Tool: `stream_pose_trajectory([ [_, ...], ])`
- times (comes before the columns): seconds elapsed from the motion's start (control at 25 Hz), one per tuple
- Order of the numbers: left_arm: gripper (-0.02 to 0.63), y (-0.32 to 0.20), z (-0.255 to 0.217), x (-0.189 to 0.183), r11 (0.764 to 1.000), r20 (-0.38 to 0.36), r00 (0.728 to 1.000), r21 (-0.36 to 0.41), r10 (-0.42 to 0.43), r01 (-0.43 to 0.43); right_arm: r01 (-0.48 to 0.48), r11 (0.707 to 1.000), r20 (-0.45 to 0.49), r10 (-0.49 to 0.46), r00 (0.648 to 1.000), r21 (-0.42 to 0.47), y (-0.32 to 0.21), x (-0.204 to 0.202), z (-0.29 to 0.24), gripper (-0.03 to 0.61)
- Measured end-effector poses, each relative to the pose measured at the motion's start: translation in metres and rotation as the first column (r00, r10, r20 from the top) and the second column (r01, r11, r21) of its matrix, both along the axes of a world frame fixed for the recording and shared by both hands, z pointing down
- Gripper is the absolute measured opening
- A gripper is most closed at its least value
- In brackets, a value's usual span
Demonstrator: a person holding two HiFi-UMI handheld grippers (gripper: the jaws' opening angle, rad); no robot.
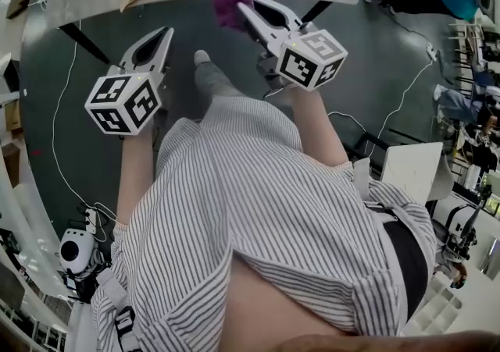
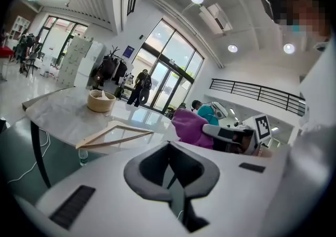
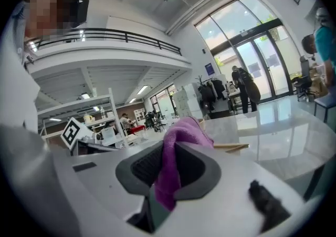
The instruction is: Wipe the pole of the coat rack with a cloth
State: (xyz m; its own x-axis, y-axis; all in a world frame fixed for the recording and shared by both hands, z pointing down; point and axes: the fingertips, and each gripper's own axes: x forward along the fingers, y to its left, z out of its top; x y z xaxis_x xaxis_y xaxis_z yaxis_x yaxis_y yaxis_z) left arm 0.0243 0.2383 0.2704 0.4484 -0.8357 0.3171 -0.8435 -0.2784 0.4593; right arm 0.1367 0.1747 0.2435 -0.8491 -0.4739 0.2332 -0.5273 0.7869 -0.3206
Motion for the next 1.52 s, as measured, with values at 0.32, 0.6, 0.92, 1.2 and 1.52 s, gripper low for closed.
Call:
stream_pose_trajectory([
  [0.32,0.012,-0.101,-0.020,-0.008,1.000,-0.014,1.000,0.021,-0.002,0.002,0.163,0.986,-0.014,-0.163,0.986,-0.035,-0.072,-0.041,-0.003,0.066],
  [0.6,0.012,-0.184,-0.026,-0.014,1.000,-0.004,1.000,0.021,0.023,-0.023,0.150,0.983,0.074,-0.143,0.987,-0.102,-0.157,-0.062,-0.003,0.066],
  [0.92,0.012,-0.238,-0.015,-0.016,0.999,0.017,0.999,-0.033,0.039,-0.039,0.199,0.972,0.061,-0.192,0.979,-0.124,-0.202,-0.079,0.007,0.066],
  [1.2,0.012,-0.280,-0.007,-0.027,0.997,0.006,0.998,-0.046,0.070,-0.069,0.186,0.970,0.065,-0.178,0.982,-0.155,-0.240,-0.093,0.016,0.065],
  [1.52,0.012,-0.290,0.012,-0.032,0.997,-0.010,0.998,-0.057,0.054,-0.055,0.151,0.968,0.029,-0.149,0.988,-0.202,-0.253,-0.087,0.037,0.066],
])
